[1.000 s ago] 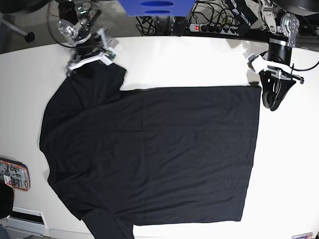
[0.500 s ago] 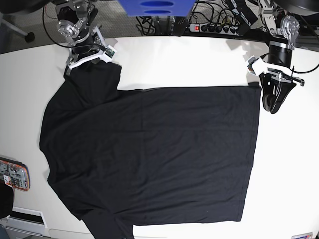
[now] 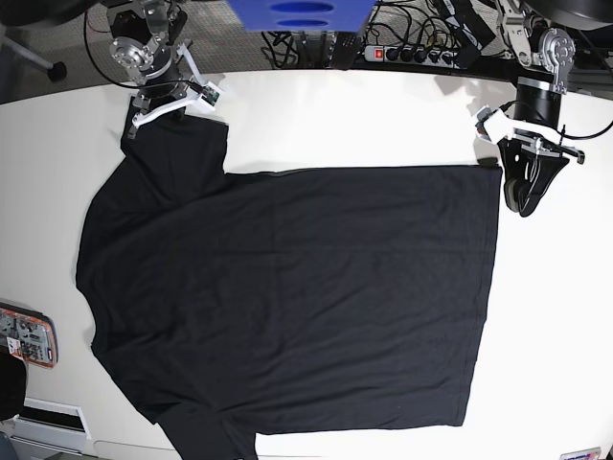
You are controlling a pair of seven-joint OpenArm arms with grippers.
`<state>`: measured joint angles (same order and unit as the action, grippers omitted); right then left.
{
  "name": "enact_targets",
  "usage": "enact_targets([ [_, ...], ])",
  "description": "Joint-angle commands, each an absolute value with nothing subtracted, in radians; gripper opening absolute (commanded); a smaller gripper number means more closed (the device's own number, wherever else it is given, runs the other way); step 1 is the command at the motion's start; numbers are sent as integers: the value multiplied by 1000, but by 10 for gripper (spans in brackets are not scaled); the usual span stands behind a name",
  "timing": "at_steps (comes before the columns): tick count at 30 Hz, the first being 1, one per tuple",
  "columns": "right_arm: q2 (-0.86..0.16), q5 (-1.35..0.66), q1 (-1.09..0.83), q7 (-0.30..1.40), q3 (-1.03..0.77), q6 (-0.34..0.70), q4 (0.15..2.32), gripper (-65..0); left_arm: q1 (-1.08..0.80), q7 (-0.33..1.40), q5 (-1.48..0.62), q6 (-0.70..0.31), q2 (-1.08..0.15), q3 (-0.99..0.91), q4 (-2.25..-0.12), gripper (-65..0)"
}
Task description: Fold the T-shirt properly
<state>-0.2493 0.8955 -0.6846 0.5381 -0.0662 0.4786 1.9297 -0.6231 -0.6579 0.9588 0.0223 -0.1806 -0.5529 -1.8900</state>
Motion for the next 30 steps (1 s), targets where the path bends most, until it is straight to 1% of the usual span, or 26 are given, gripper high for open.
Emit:
enact_targets([
  [1,-254,897,-694,544,-70,481,1945,-650,-625,-668,943,42,-189,-558,-1905,-525],
  [6,-254,897,-694,544,-71,481,1952,-650,-625,-668,943,42,-189,-559,-1905,-525],
  [12,-254,895,-696,542,-71,483,1960,-480,-622,-668,943,42,-189,-559,-1905,-523],
  [16,-254,895,-783,542,-73,483,1963,-423,-621,-668,943,42,-189,-559,-1905,-520],
  [19,-254,895,-794,539,-70,483,1972,-405,-619,-668,943,42,-189,-559,-1905,-520],
  [30,-254,892,-788,544,-71,483,1962,-405,-619,-668,943,42,-189,-559,-1903,-520],
])
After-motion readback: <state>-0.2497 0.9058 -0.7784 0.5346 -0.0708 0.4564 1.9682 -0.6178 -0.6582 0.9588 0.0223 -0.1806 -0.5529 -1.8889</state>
